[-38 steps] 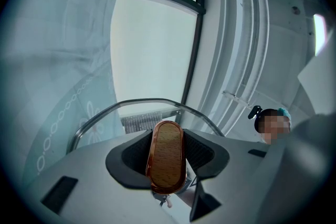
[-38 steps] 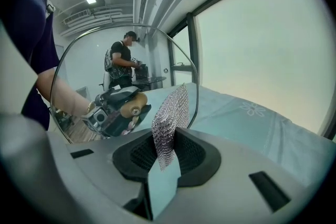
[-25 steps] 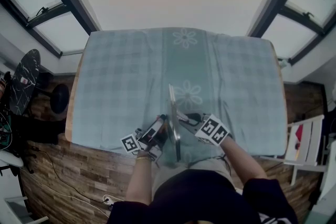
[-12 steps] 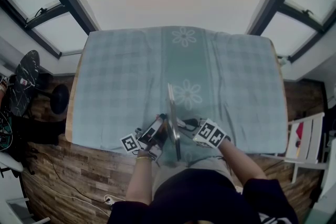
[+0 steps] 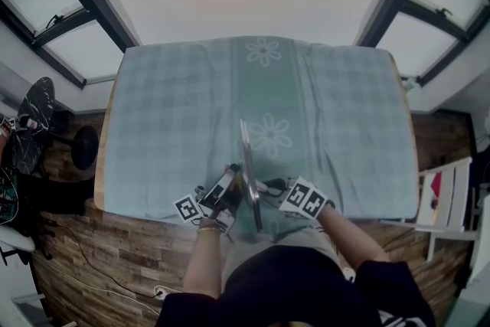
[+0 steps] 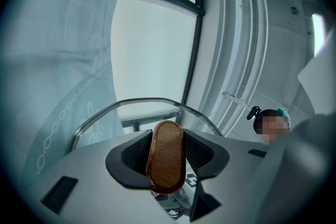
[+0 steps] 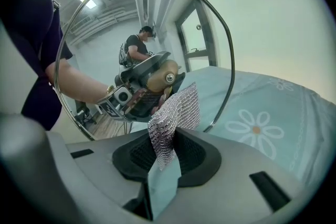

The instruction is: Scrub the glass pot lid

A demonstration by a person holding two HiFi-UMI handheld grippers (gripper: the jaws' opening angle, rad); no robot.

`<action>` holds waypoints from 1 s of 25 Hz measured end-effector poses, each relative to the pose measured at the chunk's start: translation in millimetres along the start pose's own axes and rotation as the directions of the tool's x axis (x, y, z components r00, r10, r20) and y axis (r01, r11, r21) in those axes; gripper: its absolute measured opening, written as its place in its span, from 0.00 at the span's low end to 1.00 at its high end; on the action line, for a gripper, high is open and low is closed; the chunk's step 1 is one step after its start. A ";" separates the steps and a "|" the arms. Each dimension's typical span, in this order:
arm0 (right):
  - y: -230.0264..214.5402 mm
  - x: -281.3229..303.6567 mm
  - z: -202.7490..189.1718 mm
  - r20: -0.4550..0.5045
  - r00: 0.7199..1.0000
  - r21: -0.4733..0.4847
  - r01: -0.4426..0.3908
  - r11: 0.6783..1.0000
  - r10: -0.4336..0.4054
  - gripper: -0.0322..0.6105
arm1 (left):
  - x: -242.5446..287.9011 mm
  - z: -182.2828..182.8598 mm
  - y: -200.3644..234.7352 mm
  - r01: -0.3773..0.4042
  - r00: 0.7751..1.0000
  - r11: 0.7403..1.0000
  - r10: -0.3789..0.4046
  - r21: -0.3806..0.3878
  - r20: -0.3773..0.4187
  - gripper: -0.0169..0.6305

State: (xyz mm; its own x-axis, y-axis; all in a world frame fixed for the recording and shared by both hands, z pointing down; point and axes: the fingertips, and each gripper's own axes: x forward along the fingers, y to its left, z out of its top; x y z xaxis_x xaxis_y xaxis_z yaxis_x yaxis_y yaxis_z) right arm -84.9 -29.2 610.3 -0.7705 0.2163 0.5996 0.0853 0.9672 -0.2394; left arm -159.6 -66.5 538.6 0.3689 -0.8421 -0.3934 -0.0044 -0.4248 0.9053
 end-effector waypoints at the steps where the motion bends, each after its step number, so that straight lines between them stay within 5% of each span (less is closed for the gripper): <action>1: 2.4 0.0 -0.4 0.000 1.000 -0.001 -0.004 1.000 0.004 0.18 | -0.1 0.1 -0.1 0.000 1.000 1.000 0.000 0.000 0.001 0.29; 25: 57.9 -20.4 -10.8 -0.011 0.996 0.010 -0.090 0.996 0.090 0.18 | 0.0 1.9 -0.7 0.000 1.000 1.000 0.000 -0.005 0.007 0.29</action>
State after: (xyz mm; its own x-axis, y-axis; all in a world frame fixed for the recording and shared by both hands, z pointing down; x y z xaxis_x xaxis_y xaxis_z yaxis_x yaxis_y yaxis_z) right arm -57.4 23.8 592.4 -0.7527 0.3037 0.5841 0.1476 0.9425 -0.2998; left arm -161.3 -66.8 537.6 0.3622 -0.8447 -0.3941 -0.0004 -0.4229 0.9062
